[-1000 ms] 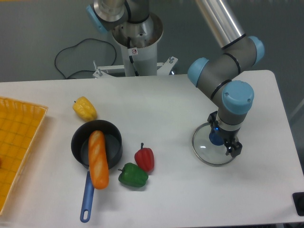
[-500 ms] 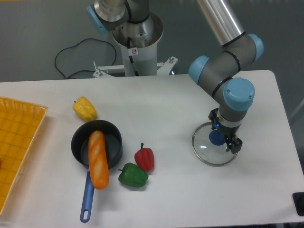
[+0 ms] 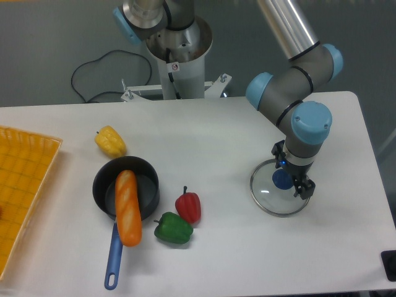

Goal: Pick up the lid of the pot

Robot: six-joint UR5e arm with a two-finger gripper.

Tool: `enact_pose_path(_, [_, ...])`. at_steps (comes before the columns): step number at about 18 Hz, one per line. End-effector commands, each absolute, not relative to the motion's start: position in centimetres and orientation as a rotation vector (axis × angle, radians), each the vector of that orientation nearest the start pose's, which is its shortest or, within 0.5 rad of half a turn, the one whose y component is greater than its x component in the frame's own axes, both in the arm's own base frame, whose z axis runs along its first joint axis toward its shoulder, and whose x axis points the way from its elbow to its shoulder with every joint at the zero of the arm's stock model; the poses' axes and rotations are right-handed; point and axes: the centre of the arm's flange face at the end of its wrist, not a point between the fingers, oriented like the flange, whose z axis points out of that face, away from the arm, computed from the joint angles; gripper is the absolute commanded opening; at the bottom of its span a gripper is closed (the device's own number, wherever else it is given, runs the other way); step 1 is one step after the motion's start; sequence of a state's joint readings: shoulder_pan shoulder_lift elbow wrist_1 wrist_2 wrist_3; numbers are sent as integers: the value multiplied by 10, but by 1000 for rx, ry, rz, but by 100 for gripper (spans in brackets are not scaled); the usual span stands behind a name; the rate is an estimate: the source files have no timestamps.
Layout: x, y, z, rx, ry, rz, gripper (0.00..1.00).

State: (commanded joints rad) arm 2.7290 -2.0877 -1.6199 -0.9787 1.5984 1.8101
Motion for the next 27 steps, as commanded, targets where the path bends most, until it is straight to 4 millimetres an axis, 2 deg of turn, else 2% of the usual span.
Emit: enact_pose_path(27, [-531,376,212,-2993,1048,4,96])
